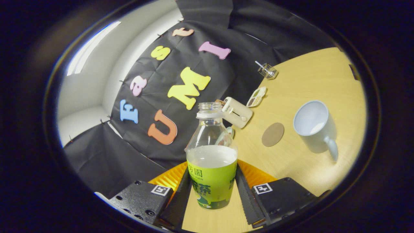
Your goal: Take the bottle from table, then pour the juice into the cup, finally place the bottle on the coaster
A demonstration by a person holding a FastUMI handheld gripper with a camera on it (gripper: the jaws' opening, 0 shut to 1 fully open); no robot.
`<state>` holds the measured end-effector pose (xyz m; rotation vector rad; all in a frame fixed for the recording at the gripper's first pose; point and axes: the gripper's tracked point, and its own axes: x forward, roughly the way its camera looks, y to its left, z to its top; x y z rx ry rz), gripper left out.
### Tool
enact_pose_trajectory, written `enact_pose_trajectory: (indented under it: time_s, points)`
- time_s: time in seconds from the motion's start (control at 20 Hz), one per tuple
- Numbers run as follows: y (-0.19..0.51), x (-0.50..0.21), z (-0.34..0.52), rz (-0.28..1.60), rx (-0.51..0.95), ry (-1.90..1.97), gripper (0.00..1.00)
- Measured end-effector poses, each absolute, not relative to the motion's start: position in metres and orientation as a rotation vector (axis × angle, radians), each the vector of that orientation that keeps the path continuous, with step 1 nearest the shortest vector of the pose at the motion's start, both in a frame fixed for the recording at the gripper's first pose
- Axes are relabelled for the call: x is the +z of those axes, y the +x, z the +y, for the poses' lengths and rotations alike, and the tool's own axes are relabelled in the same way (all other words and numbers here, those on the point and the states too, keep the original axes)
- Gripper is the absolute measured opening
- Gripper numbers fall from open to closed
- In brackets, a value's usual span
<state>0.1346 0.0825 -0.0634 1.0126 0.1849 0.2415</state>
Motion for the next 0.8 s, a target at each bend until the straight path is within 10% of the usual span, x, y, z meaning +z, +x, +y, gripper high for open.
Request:
enact_pose_trajectory:
  time_s: [0.8]
  points:
    - [0.13,-0.053,0.074,0.199,0.306,1.496,0.78]
